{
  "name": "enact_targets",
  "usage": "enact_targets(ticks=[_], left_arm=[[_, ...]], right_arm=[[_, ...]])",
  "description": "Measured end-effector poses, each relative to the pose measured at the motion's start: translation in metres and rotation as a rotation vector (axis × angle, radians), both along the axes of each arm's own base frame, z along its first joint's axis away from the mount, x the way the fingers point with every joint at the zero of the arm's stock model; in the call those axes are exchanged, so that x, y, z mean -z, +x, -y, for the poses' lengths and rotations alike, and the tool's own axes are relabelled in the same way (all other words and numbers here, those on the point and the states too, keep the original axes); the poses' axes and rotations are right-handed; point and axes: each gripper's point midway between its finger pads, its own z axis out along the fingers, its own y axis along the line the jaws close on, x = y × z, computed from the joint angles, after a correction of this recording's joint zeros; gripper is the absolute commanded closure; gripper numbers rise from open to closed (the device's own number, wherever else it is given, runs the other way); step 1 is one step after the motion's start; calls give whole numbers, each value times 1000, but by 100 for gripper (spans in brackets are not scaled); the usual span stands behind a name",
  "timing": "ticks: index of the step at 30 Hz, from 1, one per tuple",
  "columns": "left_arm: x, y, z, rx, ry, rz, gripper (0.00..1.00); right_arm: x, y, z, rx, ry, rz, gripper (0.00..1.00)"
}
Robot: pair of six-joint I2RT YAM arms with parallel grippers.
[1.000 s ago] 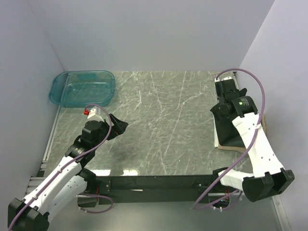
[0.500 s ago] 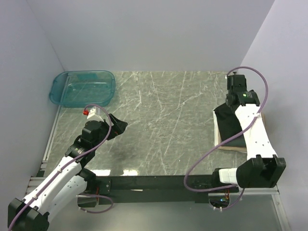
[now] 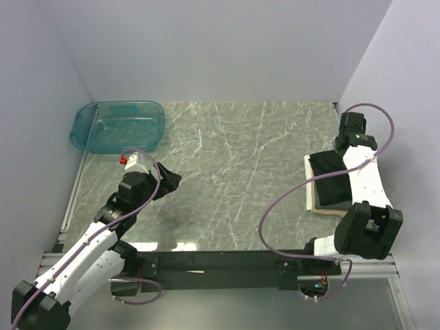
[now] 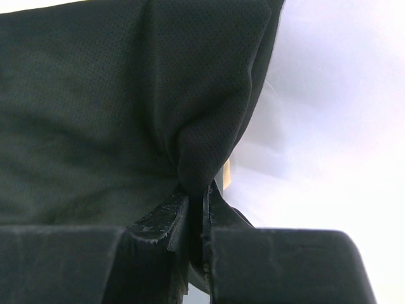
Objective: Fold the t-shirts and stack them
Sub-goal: Neatly place the folded tshirt to the corner, then reset both grippers
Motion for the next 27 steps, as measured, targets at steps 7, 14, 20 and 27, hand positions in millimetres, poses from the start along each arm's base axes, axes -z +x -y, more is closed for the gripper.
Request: enact_targets(ticks=[7,14,20,27], left_arm=[[0,0,-1,-1,6,2,1],[0,1,-2,-11,10,4,1],[2,1,-5,-24,18,-1,0],[3,1,-10,-45,29,-1,1]], right_arm=[[15,-4,18,100,31,10,89],[40,-5,22,192,71,-12,1],[27,1,14,231,125,141,0],[-41,6,-14,215,253,618,0]])
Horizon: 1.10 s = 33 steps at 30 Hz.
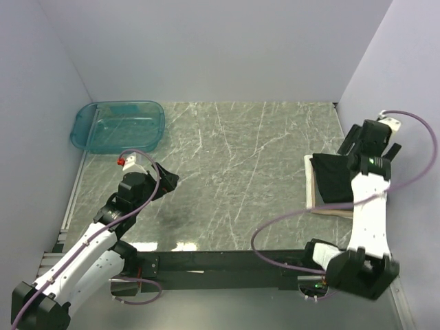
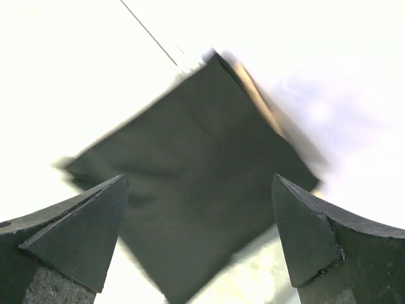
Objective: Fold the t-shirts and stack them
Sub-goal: Reset both grippers
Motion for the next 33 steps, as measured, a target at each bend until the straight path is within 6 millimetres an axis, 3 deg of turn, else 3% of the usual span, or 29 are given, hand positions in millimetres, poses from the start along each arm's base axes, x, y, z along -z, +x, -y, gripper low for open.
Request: enact_targets(ticks=[3,5,9,14,20,27,33], left_arm=[[1,-1,-2,-8,5,-10,1],[-3,-1,-2,-13,1,-16,1],[-38,2,-1,-32,-47,27,1],[-83,0,-7,-71,-100,93,1],[-113,-13,-28,-153,-112,125,1],[-121,-32,-60,-283,-103,134,1],[-110,-40,-71,-329,-92,95,1]], right_arm=[[-38,0,-19,-10,60,252,0],[-53,-1,-34,-43,115,377,0],[-65,0,-74,-193,227,568,0],[-60,-2,-113,-363,338,663,0],[-38,-4,-145,-502,455,663,0],[-7,-9,-164,-570,533,616,0],[-2,-13,-175,-637,554,613,0]])
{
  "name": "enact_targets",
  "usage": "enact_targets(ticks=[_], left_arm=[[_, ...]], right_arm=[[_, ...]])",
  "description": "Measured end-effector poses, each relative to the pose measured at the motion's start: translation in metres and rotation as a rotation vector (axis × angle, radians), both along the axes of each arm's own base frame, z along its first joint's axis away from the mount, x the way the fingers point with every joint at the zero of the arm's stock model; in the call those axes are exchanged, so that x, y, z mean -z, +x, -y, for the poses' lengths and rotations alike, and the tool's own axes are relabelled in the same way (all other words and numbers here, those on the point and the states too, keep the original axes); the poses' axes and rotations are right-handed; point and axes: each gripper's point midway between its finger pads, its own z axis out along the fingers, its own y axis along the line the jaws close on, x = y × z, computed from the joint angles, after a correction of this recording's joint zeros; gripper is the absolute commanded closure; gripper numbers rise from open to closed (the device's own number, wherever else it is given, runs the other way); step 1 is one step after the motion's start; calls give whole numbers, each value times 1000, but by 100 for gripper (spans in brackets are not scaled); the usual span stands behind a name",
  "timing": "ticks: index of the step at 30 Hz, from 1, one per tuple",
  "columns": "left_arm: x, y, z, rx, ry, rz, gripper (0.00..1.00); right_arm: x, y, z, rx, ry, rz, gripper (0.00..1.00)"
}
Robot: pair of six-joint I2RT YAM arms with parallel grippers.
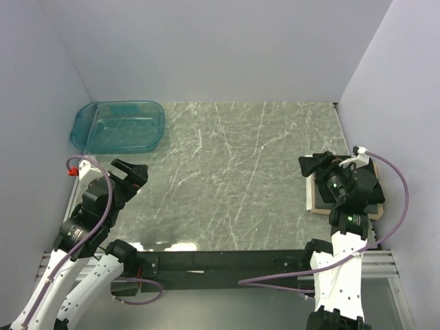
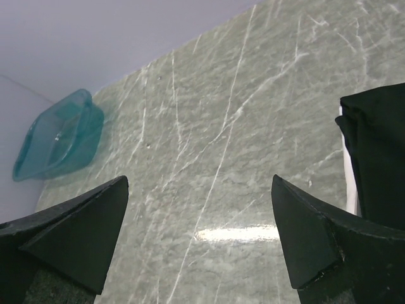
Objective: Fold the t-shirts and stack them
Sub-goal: Reset both grippers
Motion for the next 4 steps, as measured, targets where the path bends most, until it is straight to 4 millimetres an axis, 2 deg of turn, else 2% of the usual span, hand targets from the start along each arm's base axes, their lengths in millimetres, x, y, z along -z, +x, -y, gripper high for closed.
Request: enact_targets(ticks=[4], left_arm=[[6,-2,-4,-20,9,-26,1]], right_arm=[[1,0,-2,-17,-2,2,0]])
